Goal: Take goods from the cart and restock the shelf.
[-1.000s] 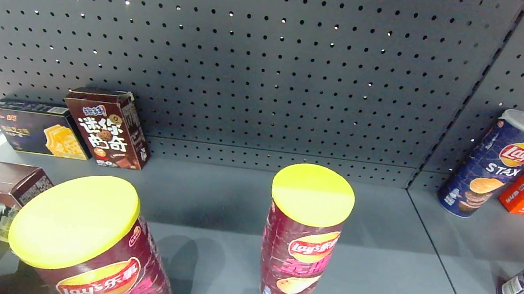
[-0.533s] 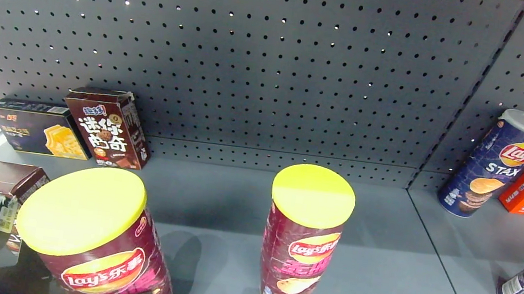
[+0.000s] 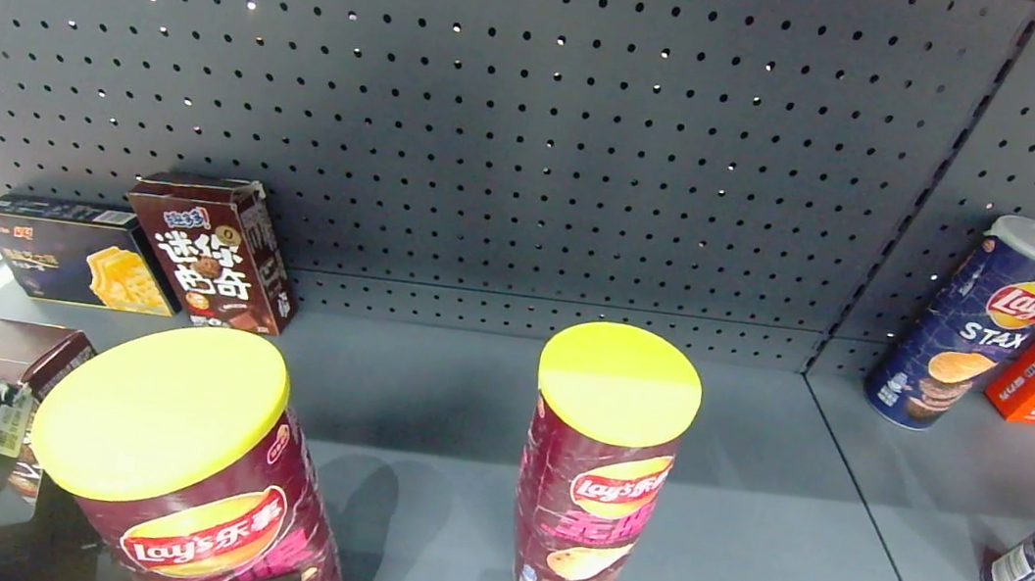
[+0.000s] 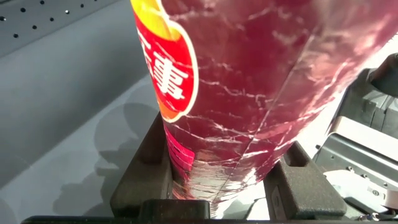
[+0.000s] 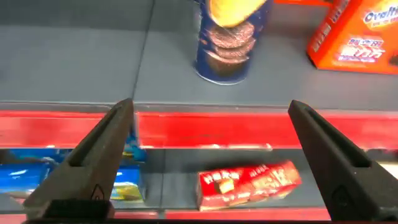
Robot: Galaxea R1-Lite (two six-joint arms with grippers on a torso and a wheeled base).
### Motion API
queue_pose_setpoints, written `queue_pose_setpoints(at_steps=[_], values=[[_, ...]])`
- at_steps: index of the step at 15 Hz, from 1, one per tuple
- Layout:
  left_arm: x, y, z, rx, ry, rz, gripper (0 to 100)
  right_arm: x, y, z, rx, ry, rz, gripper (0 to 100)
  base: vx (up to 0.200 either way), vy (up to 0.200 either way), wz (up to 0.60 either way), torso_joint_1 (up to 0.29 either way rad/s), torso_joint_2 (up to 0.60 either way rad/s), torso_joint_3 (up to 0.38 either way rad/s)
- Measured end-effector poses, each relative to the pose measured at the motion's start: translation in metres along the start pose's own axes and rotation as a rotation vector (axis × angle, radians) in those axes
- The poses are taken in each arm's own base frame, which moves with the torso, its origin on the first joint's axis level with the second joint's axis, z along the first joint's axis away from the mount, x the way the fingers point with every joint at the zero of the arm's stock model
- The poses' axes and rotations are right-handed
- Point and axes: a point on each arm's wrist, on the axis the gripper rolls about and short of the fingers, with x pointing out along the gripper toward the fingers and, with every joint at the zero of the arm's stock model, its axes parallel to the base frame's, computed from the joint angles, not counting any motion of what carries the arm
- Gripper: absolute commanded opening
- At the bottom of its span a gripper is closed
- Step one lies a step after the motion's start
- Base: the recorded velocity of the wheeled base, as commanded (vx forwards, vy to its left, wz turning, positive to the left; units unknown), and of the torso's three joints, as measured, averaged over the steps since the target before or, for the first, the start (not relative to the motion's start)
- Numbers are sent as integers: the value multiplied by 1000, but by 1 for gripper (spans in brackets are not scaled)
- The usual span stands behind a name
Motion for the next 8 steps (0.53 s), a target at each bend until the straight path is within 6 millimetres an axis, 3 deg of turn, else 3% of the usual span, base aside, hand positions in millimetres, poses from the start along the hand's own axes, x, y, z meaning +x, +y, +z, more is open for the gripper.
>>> queue_pose_setpoints(at_steps=[3,8], values=[[0,0,-1,-3,4,0,0,0,-2,-7,44,62,-120,100,0,0,0,0,0,0],[0,0,0,-1,-1,5,0,0,-2,-8,49,71,-91,100,0,0,0,0,0,0]])
